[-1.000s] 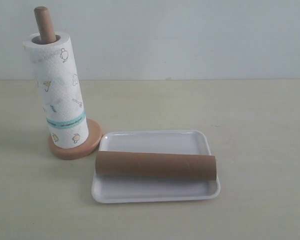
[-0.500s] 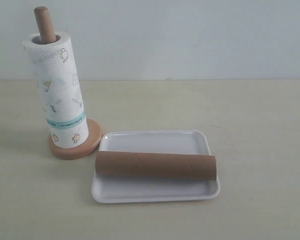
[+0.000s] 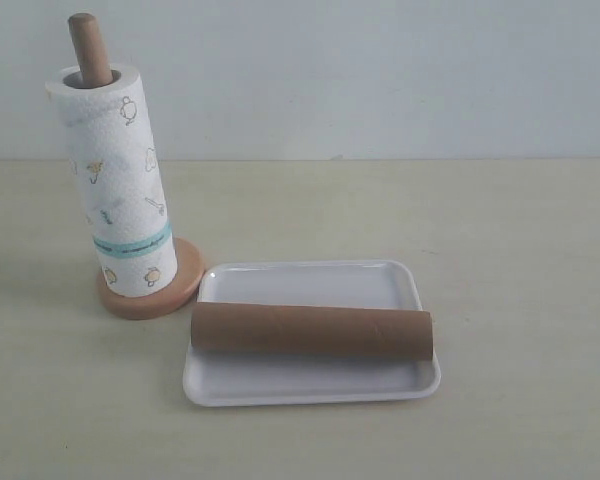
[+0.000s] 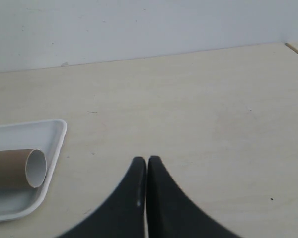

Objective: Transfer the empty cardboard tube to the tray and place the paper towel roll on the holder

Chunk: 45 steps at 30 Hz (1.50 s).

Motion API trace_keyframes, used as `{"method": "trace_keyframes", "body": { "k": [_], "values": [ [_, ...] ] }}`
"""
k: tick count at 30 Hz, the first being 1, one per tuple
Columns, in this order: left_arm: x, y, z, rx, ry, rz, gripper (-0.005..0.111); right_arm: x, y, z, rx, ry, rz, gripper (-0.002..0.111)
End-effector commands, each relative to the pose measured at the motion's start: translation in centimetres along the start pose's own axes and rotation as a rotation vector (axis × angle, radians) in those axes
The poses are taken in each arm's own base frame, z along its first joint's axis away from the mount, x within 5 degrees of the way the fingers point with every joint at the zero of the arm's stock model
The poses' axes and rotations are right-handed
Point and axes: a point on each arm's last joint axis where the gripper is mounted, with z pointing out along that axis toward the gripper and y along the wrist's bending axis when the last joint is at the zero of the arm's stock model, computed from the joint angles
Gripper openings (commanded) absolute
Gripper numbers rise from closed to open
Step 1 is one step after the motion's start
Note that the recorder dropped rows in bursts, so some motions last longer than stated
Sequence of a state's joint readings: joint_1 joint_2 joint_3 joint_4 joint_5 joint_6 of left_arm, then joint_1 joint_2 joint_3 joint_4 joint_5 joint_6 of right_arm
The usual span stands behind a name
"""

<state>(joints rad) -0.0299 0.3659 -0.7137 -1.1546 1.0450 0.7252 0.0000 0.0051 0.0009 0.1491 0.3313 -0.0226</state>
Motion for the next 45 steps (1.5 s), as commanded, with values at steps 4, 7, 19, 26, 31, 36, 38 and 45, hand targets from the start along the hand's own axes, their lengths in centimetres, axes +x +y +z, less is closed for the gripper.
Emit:
{"method": "trace_keyframes", "body": {
  "k": [4, 7, 19, 26, 31, 36, 38, 45],
  "values": [
    [0.8, -3.3, -2.3, 0.066, -0.125, 0.06, 0.004, -0.1, 0.0, 0.0, 0.0, -0.015, -0.004, 0.0],
    [0.9, -4.3, -2.9, 0.138, -0.211, 0.027, 0.004, -0.1, 0.0, 0.0, 0.0, -0.015, -0.004, 0.0],
    [3.1, -4.2, -4.1, 0.207, -0.568, 0.042, 0.004, -0.1, 0.0, 0.0, 0.0, -0.015, -0.004, 0.0],
    [3.6, -0.9, -3.5, 0.045, -0.645, -0.217, 0.004, -0.1, 0.0, 0.0, 0.0, -0.015, -0.004, 0.0],
    [4.5, 0.1, -3.0, -0.107, -0.592, 0.096, 0.004, -0.1, 0.0, 0.0, 0.0, -0.015, -0.004, 0.0],
    [6.4, 1.6, -1.9, -0.241, -0.46, 0.419, 0.004, -0.1, 0.0, 0.0, 0.0, -0.015, -0.004, 0.0],
    [7.3, 2.5, -1.5, -0.292, -0.417, 0.522, 0.004, -0.1, 0.0, 0.0, 0.0, -0.015, -0.004, 0.0],
    [10.1, 6.0, -1.1, -0.524, -0.214, 0.339, 0.004, -0.1, 0.0, 0.0, 0.0, -0.015, -0.004, 0.0]
  ]
}}
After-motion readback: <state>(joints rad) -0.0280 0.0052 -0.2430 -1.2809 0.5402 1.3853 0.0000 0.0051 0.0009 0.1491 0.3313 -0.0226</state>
